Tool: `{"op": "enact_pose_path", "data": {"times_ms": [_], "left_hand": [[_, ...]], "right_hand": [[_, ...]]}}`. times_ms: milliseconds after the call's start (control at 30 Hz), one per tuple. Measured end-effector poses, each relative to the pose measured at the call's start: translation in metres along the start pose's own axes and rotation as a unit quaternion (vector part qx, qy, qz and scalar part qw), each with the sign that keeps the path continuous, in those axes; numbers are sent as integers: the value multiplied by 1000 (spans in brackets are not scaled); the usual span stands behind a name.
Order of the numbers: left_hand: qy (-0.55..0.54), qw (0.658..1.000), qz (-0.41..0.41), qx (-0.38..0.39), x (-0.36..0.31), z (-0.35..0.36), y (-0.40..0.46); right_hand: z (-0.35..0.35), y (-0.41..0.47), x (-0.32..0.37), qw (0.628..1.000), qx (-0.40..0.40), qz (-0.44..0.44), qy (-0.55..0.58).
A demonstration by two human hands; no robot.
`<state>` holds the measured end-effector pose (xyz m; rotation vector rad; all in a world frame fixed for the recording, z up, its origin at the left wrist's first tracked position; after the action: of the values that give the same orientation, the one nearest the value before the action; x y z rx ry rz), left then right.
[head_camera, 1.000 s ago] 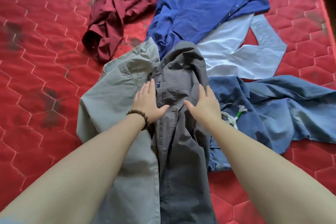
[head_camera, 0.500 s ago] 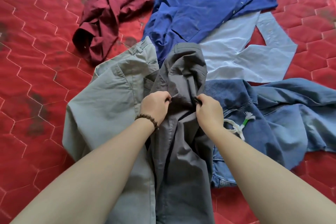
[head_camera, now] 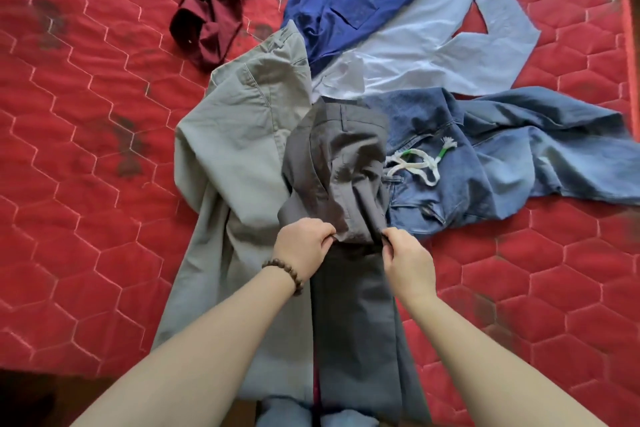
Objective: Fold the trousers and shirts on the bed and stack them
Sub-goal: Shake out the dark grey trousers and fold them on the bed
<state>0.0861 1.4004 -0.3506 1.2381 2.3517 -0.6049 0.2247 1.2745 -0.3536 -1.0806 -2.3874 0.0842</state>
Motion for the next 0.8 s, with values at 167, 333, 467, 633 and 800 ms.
{"op": "enact_pose_path", "data": {"times_ms": [167, 333, 467, 633, 800], "left_hand": [[-1, 998, -5, 61, -19, 41, -77], [18, 981, -55, 183, -11, 89, -128], [-28, 991, -74, 108, 0, 75, -121], [-44, 992, -37, -110, 17, 16, -61], [-63, 994, -52, -72, 43, 4, 13]], "right_hand": [[22, -90, -32, 998, 63, 30, 8], [58, -140, -60, 985, 150, 81, -7], [57, -130, -62, 982, 154, 105, 29], [25, -54, -16, 996, 35, 45, 63], [22, 42, 50, 997, 9, -55, 59]]}}
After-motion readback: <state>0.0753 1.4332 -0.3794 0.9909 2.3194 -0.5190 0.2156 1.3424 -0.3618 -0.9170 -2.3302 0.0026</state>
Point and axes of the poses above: each hand's wrist, its own y-axis towards the middle knuckle, its own z-axis out of the palm, x = y × z, the point moved 5 cm from there along y, towards the middle knuckle, and after that the axes turned 9 degrees about z, right-handed, at the moved point
